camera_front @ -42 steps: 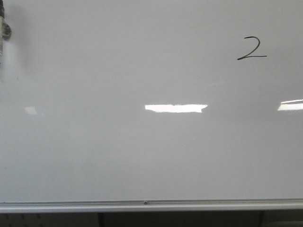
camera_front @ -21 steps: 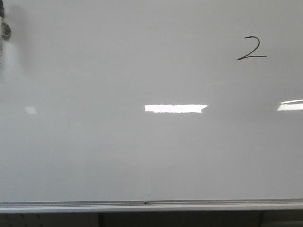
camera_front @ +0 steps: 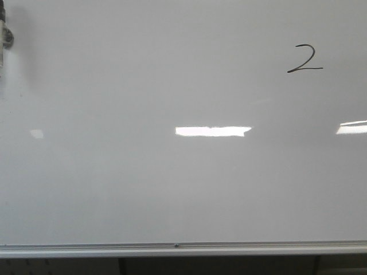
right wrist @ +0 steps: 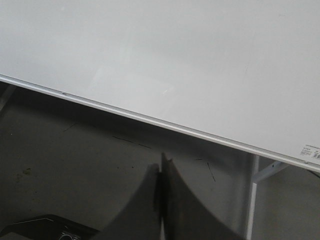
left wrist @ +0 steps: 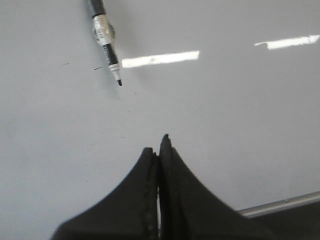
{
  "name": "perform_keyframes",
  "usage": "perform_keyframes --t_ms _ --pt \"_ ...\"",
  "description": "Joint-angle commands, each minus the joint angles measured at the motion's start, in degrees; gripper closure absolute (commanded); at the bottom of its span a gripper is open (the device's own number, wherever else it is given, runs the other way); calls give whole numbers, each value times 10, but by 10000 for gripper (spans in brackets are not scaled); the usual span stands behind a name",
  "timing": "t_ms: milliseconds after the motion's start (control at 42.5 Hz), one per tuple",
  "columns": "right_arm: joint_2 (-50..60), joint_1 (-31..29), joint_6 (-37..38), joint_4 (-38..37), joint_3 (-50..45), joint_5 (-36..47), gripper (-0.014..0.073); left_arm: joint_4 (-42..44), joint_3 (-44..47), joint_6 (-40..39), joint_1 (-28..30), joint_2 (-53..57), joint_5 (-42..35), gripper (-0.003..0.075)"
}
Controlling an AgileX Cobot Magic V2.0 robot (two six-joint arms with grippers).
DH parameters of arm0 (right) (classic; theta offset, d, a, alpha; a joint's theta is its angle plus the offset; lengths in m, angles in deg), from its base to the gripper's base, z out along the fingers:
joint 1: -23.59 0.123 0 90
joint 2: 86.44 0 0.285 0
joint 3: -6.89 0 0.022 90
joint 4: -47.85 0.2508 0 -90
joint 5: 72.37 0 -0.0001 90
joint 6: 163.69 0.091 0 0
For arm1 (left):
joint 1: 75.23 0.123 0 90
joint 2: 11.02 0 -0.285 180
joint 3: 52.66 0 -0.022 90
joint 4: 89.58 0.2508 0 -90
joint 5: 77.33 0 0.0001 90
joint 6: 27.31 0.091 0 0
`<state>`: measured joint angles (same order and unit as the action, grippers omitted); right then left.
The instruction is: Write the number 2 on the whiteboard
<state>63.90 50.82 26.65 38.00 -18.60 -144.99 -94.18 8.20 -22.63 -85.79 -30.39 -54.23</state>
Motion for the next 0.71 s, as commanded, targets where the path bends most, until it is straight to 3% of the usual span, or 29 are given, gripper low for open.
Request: perform_keyframes --t_ms 0,165,447,682 --pt "-6 -2 -8 -16 12 29 663 -8 46 0 23 42 -114 741" --pt "-6 -2 -8 -16 12 29 663 -8 124 0 70 119 -182 741" --pt "-6 -2 -8 -16 12 28 663 -6 159 -4 90 134 -193 741" --pt "-6 -2 -8 -16 12 28 663 88 164 -103 90 134 -195 741"
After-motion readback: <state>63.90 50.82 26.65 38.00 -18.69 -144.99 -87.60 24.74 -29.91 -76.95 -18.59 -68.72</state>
